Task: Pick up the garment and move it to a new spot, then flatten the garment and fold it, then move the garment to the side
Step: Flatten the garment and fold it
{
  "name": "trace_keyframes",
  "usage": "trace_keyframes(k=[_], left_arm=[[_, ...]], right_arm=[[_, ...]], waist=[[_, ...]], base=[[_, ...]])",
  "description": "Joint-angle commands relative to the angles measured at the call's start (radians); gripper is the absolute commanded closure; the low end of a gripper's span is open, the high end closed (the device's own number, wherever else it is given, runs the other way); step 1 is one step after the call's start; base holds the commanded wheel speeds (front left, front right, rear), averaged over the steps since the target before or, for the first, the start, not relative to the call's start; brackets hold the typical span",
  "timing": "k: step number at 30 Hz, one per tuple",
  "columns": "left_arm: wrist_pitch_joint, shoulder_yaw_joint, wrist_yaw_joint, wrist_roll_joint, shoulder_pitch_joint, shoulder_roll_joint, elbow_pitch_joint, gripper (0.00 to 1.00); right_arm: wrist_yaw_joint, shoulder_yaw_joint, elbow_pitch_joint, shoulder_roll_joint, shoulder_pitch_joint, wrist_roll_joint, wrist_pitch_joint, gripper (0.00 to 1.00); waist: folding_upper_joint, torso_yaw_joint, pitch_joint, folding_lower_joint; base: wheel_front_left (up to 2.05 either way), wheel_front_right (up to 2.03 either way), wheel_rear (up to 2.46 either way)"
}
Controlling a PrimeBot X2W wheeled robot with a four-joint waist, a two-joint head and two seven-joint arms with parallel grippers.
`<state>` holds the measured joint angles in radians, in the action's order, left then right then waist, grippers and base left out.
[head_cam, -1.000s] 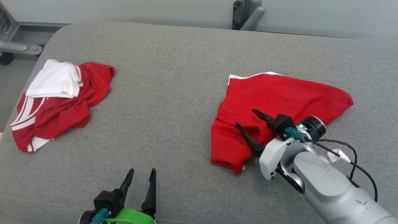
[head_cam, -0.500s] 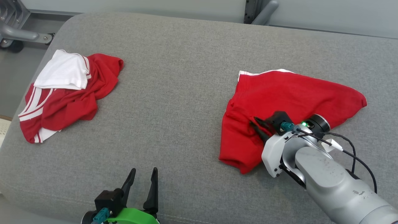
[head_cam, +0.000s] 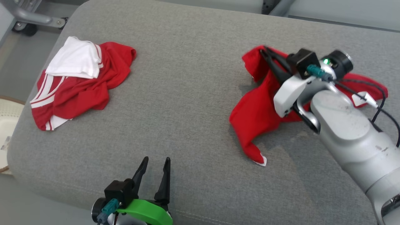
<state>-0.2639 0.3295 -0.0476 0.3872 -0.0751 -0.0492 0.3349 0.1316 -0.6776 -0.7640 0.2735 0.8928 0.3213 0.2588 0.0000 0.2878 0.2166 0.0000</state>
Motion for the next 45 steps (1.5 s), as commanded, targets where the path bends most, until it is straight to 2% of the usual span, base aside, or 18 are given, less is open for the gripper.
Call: trace_keyframes(k=[1,2,4,8,9,10,14,17,23,28,29,36,44,45], left_arm=[[-0.001,0.015,0.004,0.014,-0.017,-0.003,-0.002,0.00],[-0.001,0.015,0.004,0.014,-0.017,-0.003,-0.002,0.00],[-0.001,0.043,0.003,0.022,-0.026,-0.003,-0.004,0.00],[-0.001,0.095,0.004,0.040,-0.037,-0.002,-0.006,0.00],[-0.001,0.113,0.002,0.045,-0.039,-0.002,-0.004,0.00],[-0.001,0.124,0.003,0.050,-0.040,-0.002,-0.004,0.00],[-0.001,0.148,0.016,0.063,-0.029,-0.002,-0.009,0.00],[-0.001,0.139,0.028,0.070,-0.011,-0.002,-0.009,0.00],[-0.001,0.095,0.022,0.035,-0.022,-0.002,-0.007,0.00],[-0.001,0.052,0.007,0.000,-0.042,-0.003,-0.008,0.00],[-0.001,0.038,-0.001,-0.007,-0.040,-0.003,-0.012,0.00],[-0.001,0.046,-0.035,-0.044,-0.060,-0.003,-0.034,0.00],[-0.001,0.105,-0.053,-0.038,-0.101,-0.003,-0.011,0.00],[-0.001,0.105,-0.053,-0.038,-0.101,-0.003,-0.011,0.00]], right_arm=[[-0.002,0.011,0.011,0.006,0.040,-0.022,0.007,1.00],[-0.002,0.011,0.011,0.006,0.040,-0.022,0.007,1.00],[-0.002,0.018,0.004,0.015,0.091,-0.049,0.007,1.00],[-0.002,0.006,-0.093,0.021,0.172,-0.092,-0.003,1.00],[-0.002,0.015,-0.125,0.019,0.191,-0.092,-0.004,0.75],[-0.002,0.020,-0.156,0.007,0.203,-0.080,-0.007,0.00],[-0.002,0.037,-0.234,-0.027,0.226,-0.046,0.000,0.00],[-0.002,0.038,-0.219,-0.042,0.192,-0.031,0.007,0.00],[-0.002,0.137,-0.010,-0.008,0.063,0.022,0.006,0.00],[-0.002,0.268,0.150,0.011,-0.125,0.043,0.006,0.00],[-0.001,0.307,0.191,0.010,-0.204,0.037,0.007,0.00],[-0.001,0.411,0.266,-0.025,-0.425,0.018,0.007,0.00],[-0.001,0.472,0.328,-0.065,-0.548,-0.008,0.007,0.00],[-0.001,0.472,0.328,-0.065,-0.548,-0.008,0.007,0.00]], waist=[[0.0000,0.074,0.033,0.0000],[0.0000,0.074,0.033,0.0000],[0.0000,0.122,0.046,0.0000],[0.0000,0.217,0.070,0.0000],[0.0000,0.239,0.077,0.0000],[0.0000,0.256,0.082,0.0000],[0.0000,0.281,0.089,0.0000],[0.0000,0.253,0.079,0.0000],[0.0000,0.135,0.048,0.0000],[0.0000,0.034,0.003,0.0000],[0.0000,-0.004,-0.019,0.0000],[0.0000,-0.123,-0.069,0.0000],[0.0000,-0.260,-0.081,0.0000],[0.0000,-0.260,-0.081,0.0000]], base=[[0.00,0.00,0.00],[0.00,0.00,0.00],[0.00,0.00,0.00],[0.00,0.00,0.00],[0.00,0.00,0.00],[0.00,0.00,0.00],[0.00,0.00,0.00],[0.00,0.00,0.00],[0.00,0.00,0.00],[0.00,0.00,0.00],[0.00,0.00,0.00],[0.00,0.00,0.00],[0.00,0.00,0.00],[0.00,0.00,0.00]])
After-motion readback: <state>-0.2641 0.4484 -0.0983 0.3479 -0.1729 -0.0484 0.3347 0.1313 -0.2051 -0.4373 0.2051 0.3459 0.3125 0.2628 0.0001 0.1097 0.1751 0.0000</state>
